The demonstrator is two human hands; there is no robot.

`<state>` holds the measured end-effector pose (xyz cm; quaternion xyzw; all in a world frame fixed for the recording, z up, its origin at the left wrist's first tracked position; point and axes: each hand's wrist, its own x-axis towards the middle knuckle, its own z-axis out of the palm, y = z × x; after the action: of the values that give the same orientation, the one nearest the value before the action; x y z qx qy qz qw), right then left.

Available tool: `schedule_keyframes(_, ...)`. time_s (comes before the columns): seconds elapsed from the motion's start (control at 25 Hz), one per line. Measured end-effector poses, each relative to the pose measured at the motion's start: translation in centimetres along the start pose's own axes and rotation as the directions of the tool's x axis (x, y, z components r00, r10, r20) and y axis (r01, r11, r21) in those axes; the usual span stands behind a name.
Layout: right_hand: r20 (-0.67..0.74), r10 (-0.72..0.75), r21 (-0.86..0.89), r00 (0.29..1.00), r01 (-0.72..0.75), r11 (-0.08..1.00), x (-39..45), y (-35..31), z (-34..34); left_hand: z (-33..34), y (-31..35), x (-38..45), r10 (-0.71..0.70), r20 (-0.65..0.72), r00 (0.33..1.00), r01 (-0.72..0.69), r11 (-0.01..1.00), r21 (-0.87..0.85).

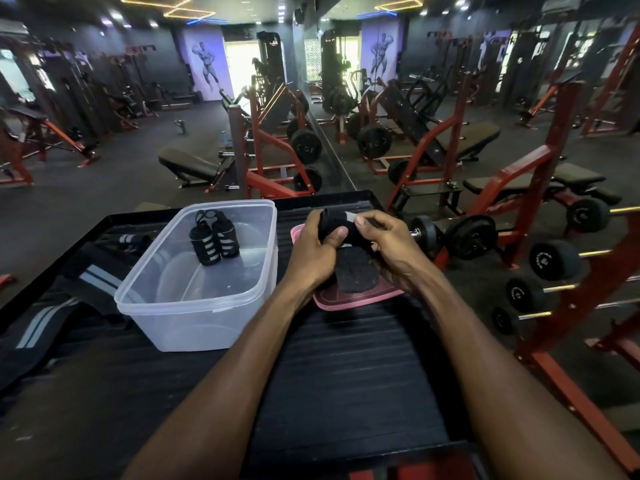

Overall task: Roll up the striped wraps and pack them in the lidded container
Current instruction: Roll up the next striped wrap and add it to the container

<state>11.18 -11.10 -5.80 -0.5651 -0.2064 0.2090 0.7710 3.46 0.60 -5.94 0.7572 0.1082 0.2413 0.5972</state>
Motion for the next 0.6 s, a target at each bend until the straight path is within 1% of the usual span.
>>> schedule_keyframes(0.08,-0.036,-0.050,-0.012,0.998,0.050,0.999,-0.1,-0.1,0.0,0.0,0.0,-0.1,0.008,-0.031,0.999,-0.010,0.998,-0.069)
schedule_keyframes(0.16,-0.044,-0.064,0.030,0.997,0.066,0.997,-0.2,-0.3,0.0,0.2,0.1,-0.1,-0.055,-0.015,0.998,0.052,0.984,-0.168)
schedule_keyframes(0.2,-0.024,-0.078,0.043,0.997,0.079,0.996,-0.2,-0.2,-0.1,0.3,0.1,-0.2,-0.085,-0.002,0.996,0.083,0.979,-0.189)
schedule_keyframes(0.24,-0.002,-0.096,0.036,0.995,0.096,0.995,-0.2,0.0,-0.1,0.3,0.1,-0.2,-0.100,0.007,0.995,0.100,0.977,-0.188)
schedule_keyframes(0.32,0.010,-0.108,0.019,0.994,0.108,0.994,-0.3,-0.1,0.1,0.2,-0.1,-0.1,-0.080,-0.009,0.997,0.077,0.982,-0.175)
schedule_keyframes(0.44,-0.027,-0.041,0.062,0.999,0.042,0.997,-0.8,-0.9,0.6,0.2,-0.2,0.0,-0.019,-0.021,1.000,0.015,0.980,-0.201)
schedule_keyframes(0.52,-0.054,0.014,0.054,0.998,-0.011,0.998,-0.8,-1.0,0.5,0.3,-0.3,0.1,0.001,-0.031,1.000,-0.007,0.983,-0.185)
schedule_keyframes(0.6,-0.056,-0.004,0.008,0.998,0.004,1.000,-0.5,-0.5,0.3,0.3,-0.4,0.2,0.008,-0.032,0.999,-0.012,0.988,-0.151)
